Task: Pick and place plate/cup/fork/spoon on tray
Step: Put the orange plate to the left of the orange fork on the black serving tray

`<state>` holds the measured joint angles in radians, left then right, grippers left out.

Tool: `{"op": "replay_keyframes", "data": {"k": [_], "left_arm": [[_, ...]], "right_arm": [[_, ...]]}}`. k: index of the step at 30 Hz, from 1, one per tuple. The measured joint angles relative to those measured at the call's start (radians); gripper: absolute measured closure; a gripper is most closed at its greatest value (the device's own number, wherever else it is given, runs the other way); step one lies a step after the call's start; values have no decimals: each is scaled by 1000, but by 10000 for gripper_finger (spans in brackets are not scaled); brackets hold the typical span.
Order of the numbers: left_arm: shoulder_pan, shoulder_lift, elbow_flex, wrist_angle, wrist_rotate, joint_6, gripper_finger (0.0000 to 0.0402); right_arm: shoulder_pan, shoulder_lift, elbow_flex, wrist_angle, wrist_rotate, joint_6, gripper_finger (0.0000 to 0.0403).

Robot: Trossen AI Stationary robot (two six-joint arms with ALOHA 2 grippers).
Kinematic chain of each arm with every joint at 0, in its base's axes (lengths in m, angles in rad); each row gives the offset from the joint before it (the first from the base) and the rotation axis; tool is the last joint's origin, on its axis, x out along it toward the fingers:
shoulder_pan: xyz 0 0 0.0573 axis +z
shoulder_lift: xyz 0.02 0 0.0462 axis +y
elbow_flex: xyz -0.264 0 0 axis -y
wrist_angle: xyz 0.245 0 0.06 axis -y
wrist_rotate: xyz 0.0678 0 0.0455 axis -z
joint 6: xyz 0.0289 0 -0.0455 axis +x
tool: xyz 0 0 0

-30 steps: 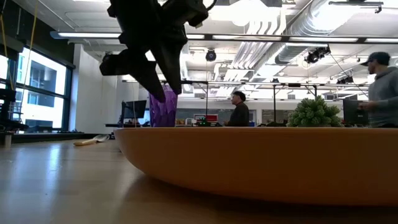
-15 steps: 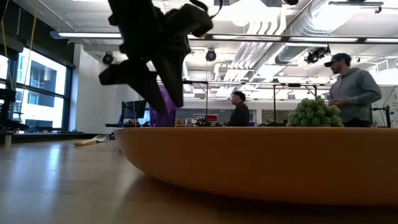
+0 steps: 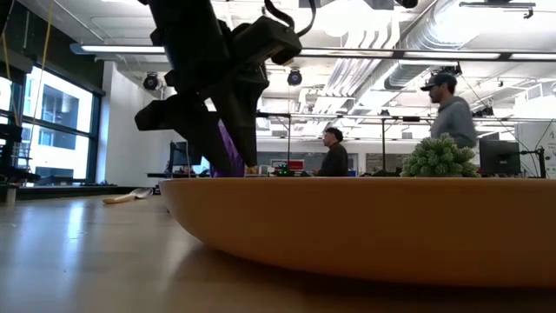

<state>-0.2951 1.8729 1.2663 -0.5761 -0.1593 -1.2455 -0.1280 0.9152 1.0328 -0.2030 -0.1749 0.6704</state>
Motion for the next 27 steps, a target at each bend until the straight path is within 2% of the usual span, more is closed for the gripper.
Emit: {"op": "replay_keyframes", "data": {"k": [9, 27], "left_arm": [[0, 13, 0, 2, -7, -2, 271], [1, 95, 0, 74, 54, -8, 271]], "right_arm": [[0, 0, 0, -2, 0, 1, 268], [0, 0, 0, -17, 0, 2, 268]]}}
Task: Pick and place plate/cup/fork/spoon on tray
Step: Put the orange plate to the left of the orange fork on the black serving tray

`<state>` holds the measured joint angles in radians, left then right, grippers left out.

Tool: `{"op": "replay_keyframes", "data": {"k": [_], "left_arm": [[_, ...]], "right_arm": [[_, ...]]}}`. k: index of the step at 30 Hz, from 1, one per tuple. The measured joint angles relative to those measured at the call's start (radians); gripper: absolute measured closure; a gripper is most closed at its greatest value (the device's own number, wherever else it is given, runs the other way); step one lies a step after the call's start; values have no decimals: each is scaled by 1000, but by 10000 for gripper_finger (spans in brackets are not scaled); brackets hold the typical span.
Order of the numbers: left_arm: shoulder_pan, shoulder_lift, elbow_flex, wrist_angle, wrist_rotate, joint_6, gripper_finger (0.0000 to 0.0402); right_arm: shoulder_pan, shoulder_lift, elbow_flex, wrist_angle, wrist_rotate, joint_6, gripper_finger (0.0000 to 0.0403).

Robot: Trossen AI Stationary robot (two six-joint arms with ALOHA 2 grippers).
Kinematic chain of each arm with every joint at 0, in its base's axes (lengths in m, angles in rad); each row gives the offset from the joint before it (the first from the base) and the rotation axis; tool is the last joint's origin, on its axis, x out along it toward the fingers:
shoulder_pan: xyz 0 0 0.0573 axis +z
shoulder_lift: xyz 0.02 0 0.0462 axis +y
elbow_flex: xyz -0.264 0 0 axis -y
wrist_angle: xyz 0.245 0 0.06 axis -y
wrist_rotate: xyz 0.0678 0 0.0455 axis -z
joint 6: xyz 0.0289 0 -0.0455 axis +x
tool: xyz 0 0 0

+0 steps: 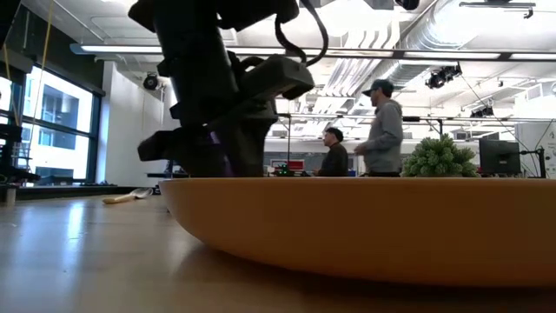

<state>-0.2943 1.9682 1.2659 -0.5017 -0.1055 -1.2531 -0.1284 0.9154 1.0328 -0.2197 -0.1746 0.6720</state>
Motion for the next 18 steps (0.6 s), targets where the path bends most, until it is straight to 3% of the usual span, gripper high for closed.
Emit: {"op": "replay_keyframes", "data": {"k": [5, 11, 18], "left_arm": [[0, 0, 0, 5, 0, -3, 303], [0, 0, 0, 7, 8, -2, 386], [2, -2, 1, 46, 37, -3, 396]], "right_arm": [[0, 0, 0, -3, 0, 0, 268], [0, 0, 0, -6, 0, 0, 268], [0, 0, 0, -9, 0, 0, 268]]}}
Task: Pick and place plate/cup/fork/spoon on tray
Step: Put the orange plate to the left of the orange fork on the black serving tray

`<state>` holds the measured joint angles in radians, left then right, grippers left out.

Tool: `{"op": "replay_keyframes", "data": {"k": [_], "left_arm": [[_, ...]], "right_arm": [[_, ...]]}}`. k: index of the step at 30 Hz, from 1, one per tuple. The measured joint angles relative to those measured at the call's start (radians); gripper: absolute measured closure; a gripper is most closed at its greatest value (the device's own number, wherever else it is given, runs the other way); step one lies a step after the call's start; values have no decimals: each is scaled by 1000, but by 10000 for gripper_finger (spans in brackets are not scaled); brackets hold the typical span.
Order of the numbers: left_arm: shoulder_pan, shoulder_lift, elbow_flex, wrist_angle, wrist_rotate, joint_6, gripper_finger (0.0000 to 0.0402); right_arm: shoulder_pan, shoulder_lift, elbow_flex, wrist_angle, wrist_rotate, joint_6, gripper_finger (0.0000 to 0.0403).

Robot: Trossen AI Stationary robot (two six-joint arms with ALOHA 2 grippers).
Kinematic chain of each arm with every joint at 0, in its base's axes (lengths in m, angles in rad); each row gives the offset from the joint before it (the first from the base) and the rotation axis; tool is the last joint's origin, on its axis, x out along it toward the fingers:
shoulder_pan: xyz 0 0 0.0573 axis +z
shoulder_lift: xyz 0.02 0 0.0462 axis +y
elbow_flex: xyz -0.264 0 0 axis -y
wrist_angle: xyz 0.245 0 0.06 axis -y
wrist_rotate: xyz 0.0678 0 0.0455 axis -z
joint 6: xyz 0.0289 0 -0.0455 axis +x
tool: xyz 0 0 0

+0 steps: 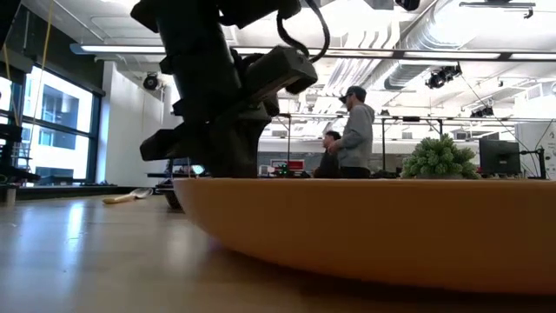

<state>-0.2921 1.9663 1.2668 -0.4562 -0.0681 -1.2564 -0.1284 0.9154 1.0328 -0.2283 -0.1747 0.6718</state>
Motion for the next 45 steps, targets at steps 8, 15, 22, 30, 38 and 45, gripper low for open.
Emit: {"op": "replay_keyframes", "data": {"k": [8, 15, 22, 30, 38, 45], "left_arm": [[15, -26, 0, 46, 7, 3, 398], [54, -91, 0, 22, -5, 20, 400], [140, -149, 0, -18, -25, 57, 400], [277, -189, 0, -104, -23, 138, 400], [369, -204, 0, -154, -22, 204, 401], [421, -227, -31, -195, -23, 222, 401]], "right_arm": [[0, 0, 0, 0, 0, 0, 268], [0, 0, 0, -11, 0, 0, 268], [0, 0, 0, -17, 0, 0, 268], [0, 0, 0, -22, 0, 0, 268], [0, 0, 0, -25, -7, 0, 268], [0, 0, 0, -30, -9, 0, 268]]}}
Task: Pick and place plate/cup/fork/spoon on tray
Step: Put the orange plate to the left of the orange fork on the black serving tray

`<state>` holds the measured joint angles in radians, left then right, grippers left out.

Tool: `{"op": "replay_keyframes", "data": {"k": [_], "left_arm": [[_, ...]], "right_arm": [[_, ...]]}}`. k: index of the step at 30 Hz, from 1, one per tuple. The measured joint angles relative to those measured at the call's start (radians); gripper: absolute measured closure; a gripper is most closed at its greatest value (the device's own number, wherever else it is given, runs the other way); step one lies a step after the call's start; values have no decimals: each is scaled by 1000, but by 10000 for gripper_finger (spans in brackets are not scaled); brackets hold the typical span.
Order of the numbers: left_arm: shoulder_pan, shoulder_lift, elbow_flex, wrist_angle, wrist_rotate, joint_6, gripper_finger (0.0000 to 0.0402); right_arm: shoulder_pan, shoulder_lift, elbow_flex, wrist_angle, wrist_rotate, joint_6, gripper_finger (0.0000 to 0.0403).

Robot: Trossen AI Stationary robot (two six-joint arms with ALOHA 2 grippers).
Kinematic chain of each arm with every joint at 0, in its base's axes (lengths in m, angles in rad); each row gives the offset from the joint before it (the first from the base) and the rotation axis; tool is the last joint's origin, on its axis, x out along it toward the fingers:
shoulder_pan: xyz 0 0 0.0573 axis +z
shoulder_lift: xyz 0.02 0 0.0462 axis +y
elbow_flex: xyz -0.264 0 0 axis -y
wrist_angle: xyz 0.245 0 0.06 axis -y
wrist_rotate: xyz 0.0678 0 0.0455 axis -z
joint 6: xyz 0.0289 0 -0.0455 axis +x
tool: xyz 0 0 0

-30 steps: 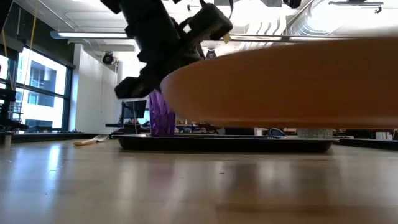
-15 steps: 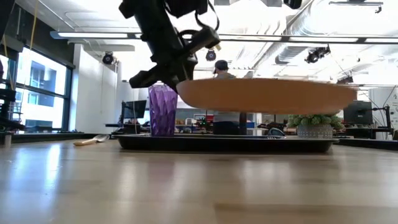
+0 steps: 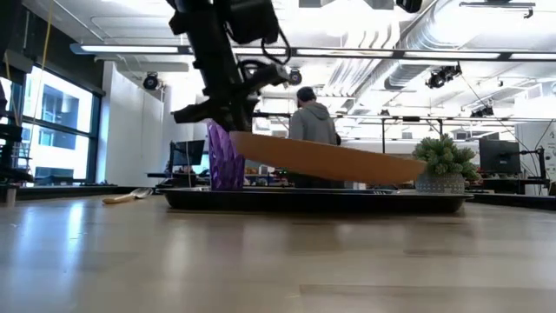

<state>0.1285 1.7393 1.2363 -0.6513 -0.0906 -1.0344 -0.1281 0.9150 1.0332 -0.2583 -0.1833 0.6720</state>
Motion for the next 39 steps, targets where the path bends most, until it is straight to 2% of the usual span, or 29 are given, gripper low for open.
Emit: {"op": "replay_keyframes", "data": {"k": [10, 30, 39], "left_arm": [[49, -50, -95, 63, 21, -9, 401], [195, -53, -99, 101, 28, -12, 401], [215, -1, -98, 202, 34, -16, 401]], "right_arm": [[0, 0, 0, -15, 0, -3, 268], [0, 0, 0, -16, 1, 0, 268], [0, 0, 0, -15, 1, 0, 268]]}}
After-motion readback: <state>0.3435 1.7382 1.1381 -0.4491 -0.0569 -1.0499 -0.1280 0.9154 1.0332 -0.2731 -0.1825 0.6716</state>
